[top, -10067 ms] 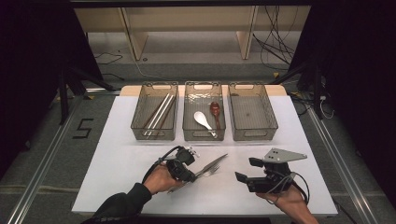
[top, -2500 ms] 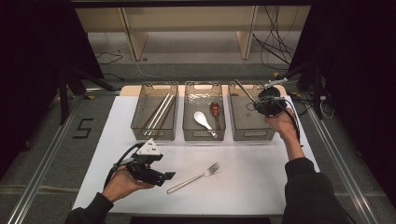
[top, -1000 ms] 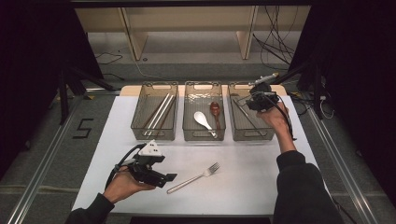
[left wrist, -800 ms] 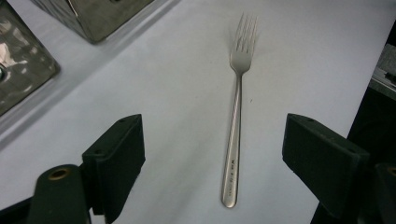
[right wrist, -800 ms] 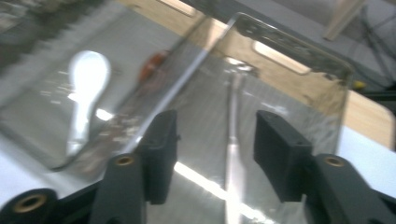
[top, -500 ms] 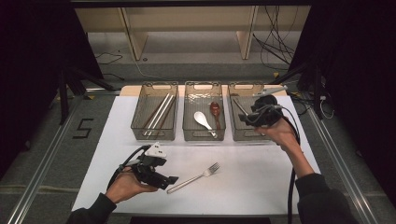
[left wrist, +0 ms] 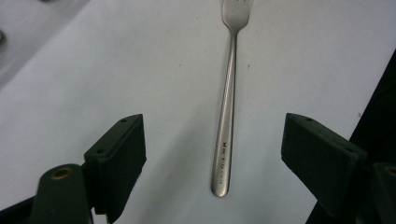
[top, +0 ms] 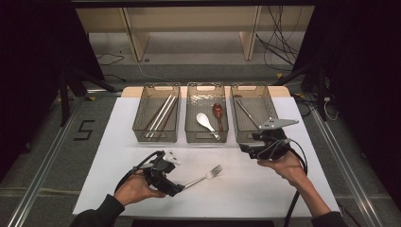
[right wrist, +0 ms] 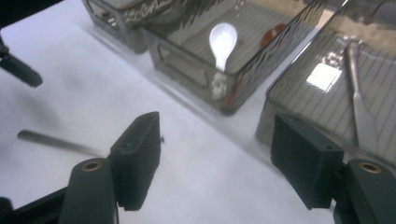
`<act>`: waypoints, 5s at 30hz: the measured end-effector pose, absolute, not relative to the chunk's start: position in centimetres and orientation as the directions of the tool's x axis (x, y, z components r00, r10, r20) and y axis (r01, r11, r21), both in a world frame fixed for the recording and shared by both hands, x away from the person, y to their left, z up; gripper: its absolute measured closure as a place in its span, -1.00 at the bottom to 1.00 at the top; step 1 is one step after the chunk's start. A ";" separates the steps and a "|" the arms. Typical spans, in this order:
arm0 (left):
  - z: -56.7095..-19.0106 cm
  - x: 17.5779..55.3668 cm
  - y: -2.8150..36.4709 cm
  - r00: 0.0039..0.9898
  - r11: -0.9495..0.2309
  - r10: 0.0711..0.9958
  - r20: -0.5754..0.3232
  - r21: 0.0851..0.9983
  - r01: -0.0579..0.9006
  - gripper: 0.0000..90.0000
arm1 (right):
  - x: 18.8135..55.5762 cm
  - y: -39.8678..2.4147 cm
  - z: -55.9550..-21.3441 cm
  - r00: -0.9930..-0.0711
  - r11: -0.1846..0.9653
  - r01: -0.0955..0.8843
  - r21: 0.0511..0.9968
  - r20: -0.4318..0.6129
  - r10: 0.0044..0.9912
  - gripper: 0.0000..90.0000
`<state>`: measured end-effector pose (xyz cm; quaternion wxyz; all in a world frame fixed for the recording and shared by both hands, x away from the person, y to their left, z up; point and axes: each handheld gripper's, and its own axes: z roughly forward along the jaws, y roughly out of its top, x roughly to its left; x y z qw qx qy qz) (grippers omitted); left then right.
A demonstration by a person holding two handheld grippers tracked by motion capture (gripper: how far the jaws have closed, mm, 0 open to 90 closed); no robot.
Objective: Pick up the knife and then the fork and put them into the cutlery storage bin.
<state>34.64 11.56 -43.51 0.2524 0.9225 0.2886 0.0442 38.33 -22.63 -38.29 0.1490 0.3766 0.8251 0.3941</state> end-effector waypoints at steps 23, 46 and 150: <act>-45.7 35.7 8.1 0.885 -0.807 0.463 -0.040 0.395 0.440 0.12 | 34.3 -21.6 -40.1 -0.722 0.467 0.493 0.734 0.046 0.690 -0.26; -46.4 35.9 6.4 0.916 -0.861 0.400 -0.012 0.338 0.380 0.71 | 34.1 -21.1 -40.2 -0.731 0.480 0.479 0.735 0.032 0.681 -0.25; -41.1 33.2 5.4 0.976 -0.892 0.177 -0.123 0.399 0.213 0.80 | 30.4 -12.1 -44.0 -0.972 0.841 -0.046 0.539 -0.217 0.087 0.89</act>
